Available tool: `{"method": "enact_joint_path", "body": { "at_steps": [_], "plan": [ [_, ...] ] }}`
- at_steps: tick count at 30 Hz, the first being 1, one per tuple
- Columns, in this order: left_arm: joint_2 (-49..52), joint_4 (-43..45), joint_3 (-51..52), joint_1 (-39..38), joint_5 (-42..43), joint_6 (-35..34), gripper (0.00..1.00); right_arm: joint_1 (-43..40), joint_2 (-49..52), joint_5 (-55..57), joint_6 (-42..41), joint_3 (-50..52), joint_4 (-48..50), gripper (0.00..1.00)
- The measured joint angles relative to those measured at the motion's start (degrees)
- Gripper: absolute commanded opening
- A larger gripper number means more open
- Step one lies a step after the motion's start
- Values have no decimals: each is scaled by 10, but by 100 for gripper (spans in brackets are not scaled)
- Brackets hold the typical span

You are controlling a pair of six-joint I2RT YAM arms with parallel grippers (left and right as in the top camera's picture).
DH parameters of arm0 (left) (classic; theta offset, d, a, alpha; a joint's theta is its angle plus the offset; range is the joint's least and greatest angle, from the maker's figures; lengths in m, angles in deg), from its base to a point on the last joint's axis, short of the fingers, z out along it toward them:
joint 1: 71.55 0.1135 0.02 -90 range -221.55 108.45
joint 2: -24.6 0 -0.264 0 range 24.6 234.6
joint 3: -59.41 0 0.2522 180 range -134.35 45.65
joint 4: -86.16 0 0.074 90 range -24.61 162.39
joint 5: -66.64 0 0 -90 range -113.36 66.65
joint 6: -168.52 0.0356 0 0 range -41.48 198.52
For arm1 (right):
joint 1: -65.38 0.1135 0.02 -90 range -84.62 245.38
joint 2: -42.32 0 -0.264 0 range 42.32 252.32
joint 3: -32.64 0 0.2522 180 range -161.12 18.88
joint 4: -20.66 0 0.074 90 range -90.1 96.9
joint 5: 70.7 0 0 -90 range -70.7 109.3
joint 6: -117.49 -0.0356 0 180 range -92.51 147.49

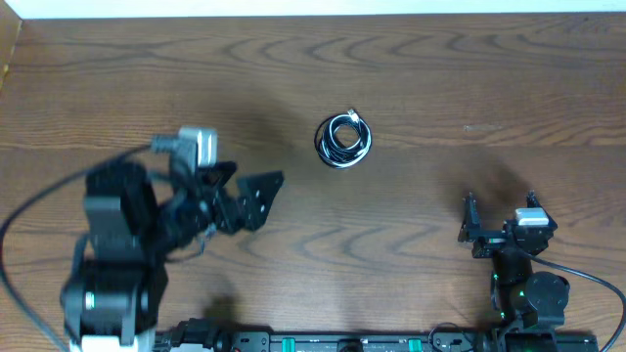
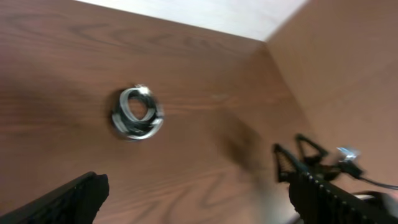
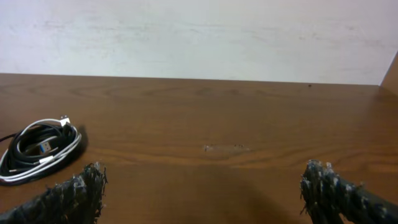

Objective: Untangle cables
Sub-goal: 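Reach the left gripper forward to the coiled black and white cables, then close the left gripper on the cable coil and lift it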

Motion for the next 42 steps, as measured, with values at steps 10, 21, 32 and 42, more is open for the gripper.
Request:
{"method": "enact_joint_path", "body": {
  "at_steps": [10, 21, 32, 42],
  "plan": [
    [214, -203, -194, -66, -65, -14, 99, 0, 0, 0, 0, 0, 0, 99],
    [409, -163, -224, -161, -203, -94, 73, 0, 0, 0, 0, 0, 0, 99],
    [563, -21, -224, -212, -206, -229, 64, 0, 0, 0, 0, 0, 0, 99],
    [663, 91, -224, -255, -286, -283, 64, 0, 0, 2, 0, 0, 0, 99]
  ]
}}
